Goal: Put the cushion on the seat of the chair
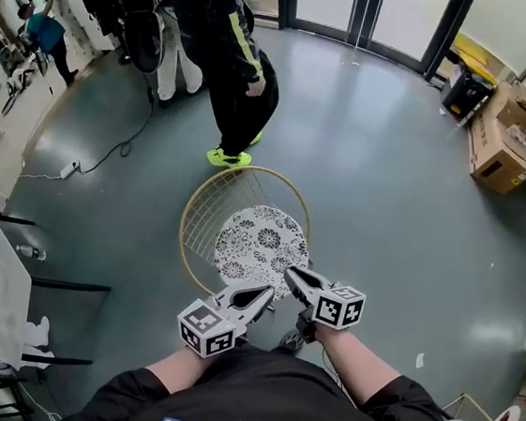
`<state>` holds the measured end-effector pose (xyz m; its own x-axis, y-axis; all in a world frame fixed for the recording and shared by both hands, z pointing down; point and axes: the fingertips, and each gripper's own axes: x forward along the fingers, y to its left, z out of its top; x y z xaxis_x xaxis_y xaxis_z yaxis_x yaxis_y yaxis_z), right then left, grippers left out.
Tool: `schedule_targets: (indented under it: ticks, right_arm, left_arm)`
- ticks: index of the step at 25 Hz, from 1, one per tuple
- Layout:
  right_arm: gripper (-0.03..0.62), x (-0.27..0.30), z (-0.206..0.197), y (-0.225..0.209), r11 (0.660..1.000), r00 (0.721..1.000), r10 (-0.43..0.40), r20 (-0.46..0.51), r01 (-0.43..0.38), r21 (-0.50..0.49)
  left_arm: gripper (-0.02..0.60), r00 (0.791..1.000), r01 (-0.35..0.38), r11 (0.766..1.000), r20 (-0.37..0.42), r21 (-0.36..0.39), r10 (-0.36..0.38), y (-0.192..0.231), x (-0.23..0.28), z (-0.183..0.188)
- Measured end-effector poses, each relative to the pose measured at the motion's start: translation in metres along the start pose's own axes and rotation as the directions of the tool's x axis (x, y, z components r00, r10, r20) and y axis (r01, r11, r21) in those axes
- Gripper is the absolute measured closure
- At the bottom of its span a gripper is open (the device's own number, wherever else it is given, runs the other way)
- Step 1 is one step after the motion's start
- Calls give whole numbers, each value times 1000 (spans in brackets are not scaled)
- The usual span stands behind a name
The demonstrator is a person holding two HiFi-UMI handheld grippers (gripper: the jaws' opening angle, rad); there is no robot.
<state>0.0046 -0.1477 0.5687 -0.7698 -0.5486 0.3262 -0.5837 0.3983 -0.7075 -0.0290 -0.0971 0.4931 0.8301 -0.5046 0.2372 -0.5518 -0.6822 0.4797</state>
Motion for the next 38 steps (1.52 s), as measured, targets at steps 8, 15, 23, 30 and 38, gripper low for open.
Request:
schedule_targets:
  ticks: [8,15,23,30,38]
  right_arm:
    - [540,-51,24,31,994,997,51,52,-45,-103]
    - [551,-81,38,66,973,990,108,93,-86,-213]
    - [554,-88,32,80,961,985,139,98,-111,-254]
    - [557,-84,26,88,961,984,149,97,-121,-249]
    - [557,-86,19,94,960,984,155,88,-129,-249]
  left_arm:
    - [564,998,66,997,-11,36,-66,-39,26,16]
    - [565,997,78,994,-10,79,-77,-50,30,31]
    - [565,997,77,990,-13,117,-76,-55,26,37]
    - [565,998,66,989,-11,130,-65,-57,15,35]
    - [565,998,55,990,-2,133,-56,-61,8,31]
